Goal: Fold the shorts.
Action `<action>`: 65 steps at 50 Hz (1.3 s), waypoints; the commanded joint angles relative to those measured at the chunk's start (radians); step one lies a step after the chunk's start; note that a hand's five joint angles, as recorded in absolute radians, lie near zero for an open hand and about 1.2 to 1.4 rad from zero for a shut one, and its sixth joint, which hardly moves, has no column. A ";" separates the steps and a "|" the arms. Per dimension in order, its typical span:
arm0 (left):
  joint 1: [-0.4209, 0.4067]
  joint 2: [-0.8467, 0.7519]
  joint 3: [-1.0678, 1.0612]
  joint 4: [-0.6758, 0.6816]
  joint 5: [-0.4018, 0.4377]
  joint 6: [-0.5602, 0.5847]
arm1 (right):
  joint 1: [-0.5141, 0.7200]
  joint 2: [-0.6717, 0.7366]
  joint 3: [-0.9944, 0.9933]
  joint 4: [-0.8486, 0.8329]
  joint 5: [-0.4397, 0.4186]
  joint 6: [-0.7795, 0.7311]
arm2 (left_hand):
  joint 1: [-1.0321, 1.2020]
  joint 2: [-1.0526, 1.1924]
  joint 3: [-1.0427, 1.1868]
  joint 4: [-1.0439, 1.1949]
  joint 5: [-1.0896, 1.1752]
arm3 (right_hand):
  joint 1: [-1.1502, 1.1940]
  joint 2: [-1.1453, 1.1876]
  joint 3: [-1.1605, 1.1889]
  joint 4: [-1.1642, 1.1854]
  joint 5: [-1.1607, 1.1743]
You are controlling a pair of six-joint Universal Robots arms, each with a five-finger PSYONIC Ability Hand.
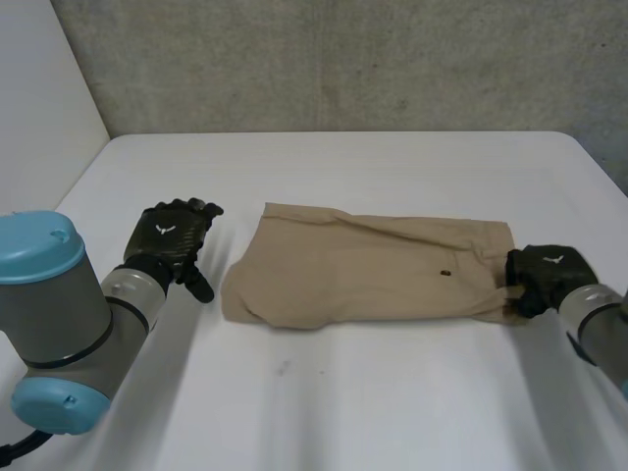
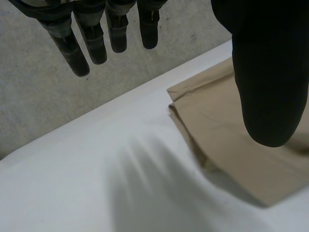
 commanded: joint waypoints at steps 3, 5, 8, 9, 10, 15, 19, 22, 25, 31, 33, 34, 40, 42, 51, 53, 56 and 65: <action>0.000 0.009 -0.002 -0.001 -0.002 0.000 | -0.161 -0.073 -0.032 0.023 0.002 -0.199 | -0.022 -0.017 -0.030 -0.021 -0.026 | 0.515 0.227 0.217 0.208 0.304; 0.000 0.013 -0.003 -0.001 -0.002 0.000 | -0.173 -0.077 -0.042 0.038 0.004 -0.256 | -0.022 -0.017 -0.030 -0.021 -0.026 | 0.515 0.227 0.217 0.208 0.304; 0.000 0.017 -0.003 -0.001 0.000 0.000 | -0.173 -0.084 -0.078 0.084 0.010 -0.350 | -0.025 -0.020 -0.033 -0.024 -0.029 | 0.515 0.227 0.217 0.208 0.304; 0.000 0.017 -0.003 -0.001 0.000 0.000 | -0.166 -0.088 -0.088 0.099 0.010 -0.364 | -0.025 -0.020 -0.033 -0.024 -0.029 | 0.515 0.227 0.217 0.208 0.304; 0.000 0.017 -0.003 -0.001 -0.002 0.000 | -0.131 -0.096 -0.113 0.131 0.010 -0.373 | -0.025 -0.020 -0.033 -0.024 -0.029 | 0.515 0.227 0.217 0.208 0.304; -0.002 0.017 -0.003 -0.001 -0.002 0.000 | 0.006 -0.096 -0.205 0.184 0.010 -0.372 | -0.025 -0.020 -0.033 -0.024 -0.029 | 0.515 0.227 0.217 0.208 0.304; -0.002 0.017 -0.008 -0.001 -0.003 0.000 | 0.159 -0.090 -0.289 0.194 -0.004 -0.386 | -0.025 -0.020 -0.033 -0.024 -0.029 | 0.515 0.227 0.217 0.208 0.304; -0.002 0.018 -0.011 -0.001 0.000 0.000 | 0.263 -0.071 -0.329 0.199 -0.025 -0.393 | -0.025 -0.020 -0.033 -0.024 -0.029 | 0.515 0.227 0.217 0.208 0.304; -0.002 0.018 -0.011 -0.001 0.000 0.000 | 0.423 -0.010 -0.371 0.217 -0.093 -0.439 | -0.025 -0.020 -0.033 -0.024 -0.029 | 0.515 0.227 0.217 0.208 0.304; -0.005 0.017 -0.011 -0.001 0.000 0.000 | 0.581 0.140 -0.426 0.282 -0.236 -0.547 | -0.025 -0.020 -0.033 -0.024 -0.029 | 0.515 0.227 0.217 0.208 0.304; -0.006 0.018 -0.011 -0.001 -0.002 0.000 | 0.594 0.171 -0.438 0.305 -0.251 -0.562 | -0.025 -0.020 -0.033 -0.024 -0.029 | 0.515 0.227 0.217 0.208 0.304; -0.008 0.017 -0.011 -0.001 -0.002 0.000 | 0.601 0.192 -0.450 0.322 -0.257 -0.568 | -0.025 -0.020 -0.033 -0.024 -0.029 | 0.515 0.227 0.217 0.208 0.304; -0.011 0.018 -0.009 -0.001 0.000 0.001 | 0.603 0.209 -0.478 0.323 -0.259 -0.550 | -0.025 -0.020 -0.033 -0.024 -0.029 | -0.033 -0.322 -0.331 -0.341 -0.244; -0.013 0.018 0.000 -0.001 0.001 0.001 | 0.598 0.203 -0.478 0.308 -0.257 -0.534 | -0.025 -0.020 -0.033 -0.024 -0.029 | -0.439 -0.728 -0.738 -0.747 -0.650; -0.058 0.032 0.101 -0.002 0.000 -0.002 | 0.472 -0.014 -0.395 0.193 -0.225 -0.105 | -0.022 -0.017 -0.030 -0.021 -0.026 | -0.706 -0.995 -1.005 -1.014 -0.917; -0.103 0.032 0.147 -0.001 -0.003 -0.003 | 0.443 -0.056 -0.378 0.191 -0.217 0.002 | -0.022 -0.017 -0.030 -0.021 -0.026 | -0.706 -0.995 -1.005 -1.014 -0.917; -0.147 0.018 0.199 -0.004 -0.005 -0.017 | 0.404 -0.085 -0.368 0.196 -0.208 0.090 | -0.019 -0.014 -0.027 -0.018 -0.023 | -0.706 -0.995 -1.005 -1.014 -0.917; -0.305 -0.126 0.428 -0.028 -0.014 -0.100 | 0.275 -0.103 -0.314 0.236 -0.196 0.254 | 0.001 0.006 -0.007 0.002 -0.002 | -0.706 -0.995 -1.005 -1.014 -0.917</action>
